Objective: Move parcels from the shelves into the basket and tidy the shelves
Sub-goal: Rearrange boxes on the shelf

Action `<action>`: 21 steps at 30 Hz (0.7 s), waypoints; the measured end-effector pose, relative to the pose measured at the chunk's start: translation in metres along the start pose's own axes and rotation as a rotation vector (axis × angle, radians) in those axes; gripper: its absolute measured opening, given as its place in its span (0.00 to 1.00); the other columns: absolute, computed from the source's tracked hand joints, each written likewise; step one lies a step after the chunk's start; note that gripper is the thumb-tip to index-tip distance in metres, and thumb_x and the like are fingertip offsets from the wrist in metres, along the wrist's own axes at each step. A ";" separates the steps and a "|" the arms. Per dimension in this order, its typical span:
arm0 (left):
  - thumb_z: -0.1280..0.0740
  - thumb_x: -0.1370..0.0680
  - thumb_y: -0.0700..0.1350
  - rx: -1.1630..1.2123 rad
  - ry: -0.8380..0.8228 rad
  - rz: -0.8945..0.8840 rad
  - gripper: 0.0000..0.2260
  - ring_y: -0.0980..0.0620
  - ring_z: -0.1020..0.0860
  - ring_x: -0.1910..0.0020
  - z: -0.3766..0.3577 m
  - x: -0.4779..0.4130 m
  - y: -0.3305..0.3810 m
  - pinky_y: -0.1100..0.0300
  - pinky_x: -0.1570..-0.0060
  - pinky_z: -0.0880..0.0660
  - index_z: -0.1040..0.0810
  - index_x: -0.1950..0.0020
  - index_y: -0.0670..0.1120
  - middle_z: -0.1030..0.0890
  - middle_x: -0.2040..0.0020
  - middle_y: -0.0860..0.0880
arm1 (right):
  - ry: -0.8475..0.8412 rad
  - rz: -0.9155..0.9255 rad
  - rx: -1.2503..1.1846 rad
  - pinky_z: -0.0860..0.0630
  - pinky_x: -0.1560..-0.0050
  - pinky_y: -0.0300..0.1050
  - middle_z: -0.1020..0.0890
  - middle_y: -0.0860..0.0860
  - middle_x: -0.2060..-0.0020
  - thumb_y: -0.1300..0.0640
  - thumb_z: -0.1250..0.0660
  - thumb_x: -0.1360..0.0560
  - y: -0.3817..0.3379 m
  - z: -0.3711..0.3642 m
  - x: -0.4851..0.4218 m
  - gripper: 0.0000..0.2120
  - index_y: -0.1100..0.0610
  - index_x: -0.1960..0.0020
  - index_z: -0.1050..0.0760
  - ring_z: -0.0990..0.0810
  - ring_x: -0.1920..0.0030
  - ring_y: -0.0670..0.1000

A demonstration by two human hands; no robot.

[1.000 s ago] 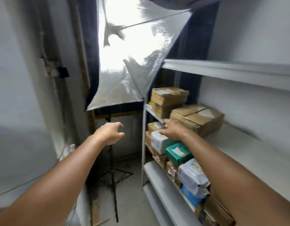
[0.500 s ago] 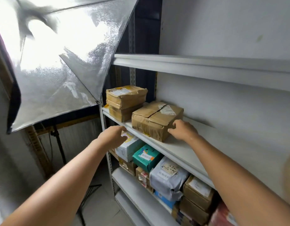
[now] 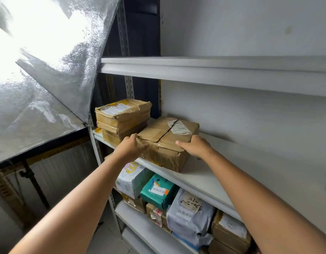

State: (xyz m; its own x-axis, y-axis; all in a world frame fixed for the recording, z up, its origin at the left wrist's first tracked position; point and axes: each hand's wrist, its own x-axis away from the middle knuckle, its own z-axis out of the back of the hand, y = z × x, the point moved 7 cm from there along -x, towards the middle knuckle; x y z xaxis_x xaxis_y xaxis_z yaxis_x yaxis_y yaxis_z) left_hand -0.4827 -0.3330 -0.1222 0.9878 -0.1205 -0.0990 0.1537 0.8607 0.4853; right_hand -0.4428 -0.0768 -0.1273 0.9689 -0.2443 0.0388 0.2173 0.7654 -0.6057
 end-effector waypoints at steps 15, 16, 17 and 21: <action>0.23 0.33 0.58 0.571 -0.272 -0.133 0.46 0.46 0.30 0.31 -0.032 -0.040 -0.030 0.50 0.31 0.32 0.42 0.22 0.46 0.30 0.29 0.45 | 0.067 -0.099 -0.384 0.30 0.30 0.53 0.31 0.49 0.28 0.48 0.17 0.40 0.011 -0.041 0.027 0.57 0.52 0.21 0.47 0.30 0.30 0.51; 0.21 0.36 0.59 0.581 -0.274 -0.146 0.47 0.47 0.28 0.33 -0.032 -0.038 -0.032 0.49 0.31 0.31 0.40 0.23 0.47 0.27 0.31 0.47 | 0.091 -0.093 -0.379 0.32 0.29 0.52 0.30 0.50 0.28 0.49 0.16 0.40 0.013 -0.042 0.027 0.57 0.53 0.21 0.47 0.30 0.30 0.51; 0.19 0.39 0.59 0.592 -0.272 -0.161 0.48 0.48 0.26 0.35 -0.032 -0.036 -0.034 0.48 0.32 0.30 0.38 0.25 0.48 0.25 0.33 0.48 | 0.107 -0.091 -0.384 0.32 0.28 0.51 0.29 0.50 0.29 0.51 0.16 0.40 0.014 -0.043 0.028 0.57 0.53 0.21 0.46 0.29 0.31 0.51; 0.17 0.46 0.60 0.679 -0.262 -0.181 0.47 0.49 0.23 0.39 -0.036 -0.027 -0.040 0.47 0.34 0.27 0.33 0.31 0.54 0.22 0.38 0.49 | 0.154 -0.082 -0.409 0.31 0.29 0.55 0.28 0.50 0.30 0.46 0.16 0.45 0.020 -0.040 0.040 0.61 0.50 0.21 0.46 0.29 0.31 0.52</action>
State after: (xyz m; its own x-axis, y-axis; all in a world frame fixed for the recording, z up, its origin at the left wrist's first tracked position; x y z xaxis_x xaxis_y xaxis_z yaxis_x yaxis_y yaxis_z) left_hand -0.5166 -0.3462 -0.1697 0.9064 -0.4182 -0.0596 0.2136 0.3319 0.9188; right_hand -0.4047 -0.0949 -0.1699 0.9149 -0.4036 -0.0004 0.1976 0.4489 -0.8715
